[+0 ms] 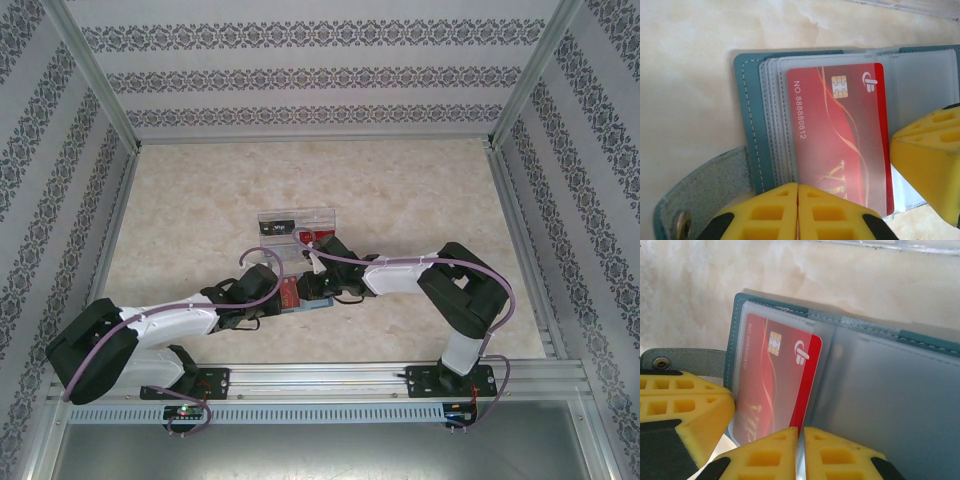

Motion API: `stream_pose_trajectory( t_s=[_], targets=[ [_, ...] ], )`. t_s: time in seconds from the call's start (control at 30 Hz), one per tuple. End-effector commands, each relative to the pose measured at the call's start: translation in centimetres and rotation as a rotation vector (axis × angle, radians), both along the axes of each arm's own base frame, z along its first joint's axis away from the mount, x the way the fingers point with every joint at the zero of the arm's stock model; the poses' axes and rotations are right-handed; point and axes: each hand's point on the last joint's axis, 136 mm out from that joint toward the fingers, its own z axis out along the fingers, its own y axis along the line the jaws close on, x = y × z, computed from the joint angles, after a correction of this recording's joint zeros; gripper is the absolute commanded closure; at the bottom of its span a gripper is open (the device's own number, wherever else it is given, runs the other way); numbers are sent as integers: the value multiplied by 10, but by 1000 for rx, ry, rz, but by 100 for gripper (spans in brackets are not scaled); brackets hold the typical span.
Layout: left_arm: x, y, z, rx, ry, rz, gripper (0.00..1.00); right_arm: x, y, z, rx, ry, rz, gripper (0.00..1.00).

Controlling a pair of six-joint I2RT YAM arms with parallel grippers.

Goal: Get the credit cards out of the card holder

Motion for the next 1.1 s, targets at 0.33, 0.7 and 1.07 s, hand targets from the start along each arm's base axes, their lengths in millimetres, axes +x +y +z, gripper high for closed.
stream_pose_trajectory(
  t_s=[0.33,0.7,1.07],
  targets=[
    [1,0,-4,-17,16,19,91,-3,17,6,53,22,23,87],
    [0,4,-4,2,20,28,92,-4,13,6,59,26,14,100],
    [-2,17,-9,59,37,68,100,2,-15,3,35,32,-43,100]
  ],
)
